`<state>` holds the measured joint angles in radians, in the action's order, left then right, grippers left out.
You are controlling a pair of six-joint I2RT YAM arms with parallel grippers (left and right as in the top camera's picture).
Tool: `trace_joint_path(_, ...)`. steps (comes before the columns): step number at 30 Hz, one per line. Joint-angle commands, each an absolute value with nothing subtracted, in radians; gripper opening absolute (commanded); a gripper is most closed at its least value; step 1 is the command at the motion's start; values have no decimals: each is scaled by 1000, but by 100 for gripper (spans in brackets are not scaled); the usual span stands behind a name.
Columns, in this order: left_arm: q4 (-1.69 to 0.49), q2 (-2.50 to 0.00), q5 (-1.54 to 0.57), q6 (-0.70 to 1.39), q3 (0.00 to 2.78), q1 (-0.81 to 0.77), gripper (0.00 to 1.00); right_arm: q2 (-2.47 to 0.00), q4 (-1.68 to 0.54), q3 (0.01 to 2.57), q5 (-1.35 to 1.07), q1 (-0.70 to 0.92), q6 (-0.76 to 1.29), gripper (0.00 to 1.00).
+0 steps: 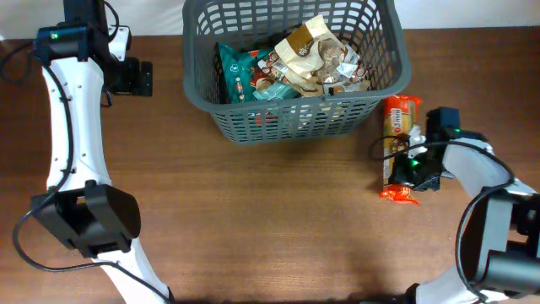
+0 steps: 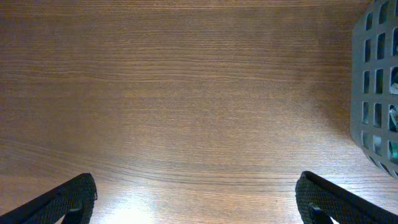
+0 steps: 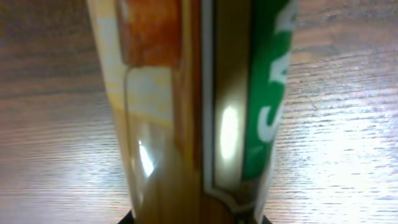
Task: Pack container
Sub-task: 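Grasp the spaghetti packet with the right gripper and lift, then carry the spaghetti packet over the basket and release it inside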
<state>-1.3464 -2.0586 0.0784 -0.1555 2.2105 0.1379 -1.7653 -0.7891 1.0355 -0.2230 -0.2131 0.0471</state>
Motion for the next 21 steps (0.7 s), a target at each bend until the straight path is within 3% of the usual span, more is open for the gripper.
trace_joint_path(1,-1347,-2065,71,-147,2211,141,99,-1754,-790,1056,-315,-274,113,20)
trace_joint_path(10,-1347,-2065,71,-147,2211,141,99,-1646,-904,1190,-331,-334,113,24)
trace_joint_path(21,-1347,-2065,71,-147,2211,141,99,-1514,-1110,1659,-374,-325,113,23)
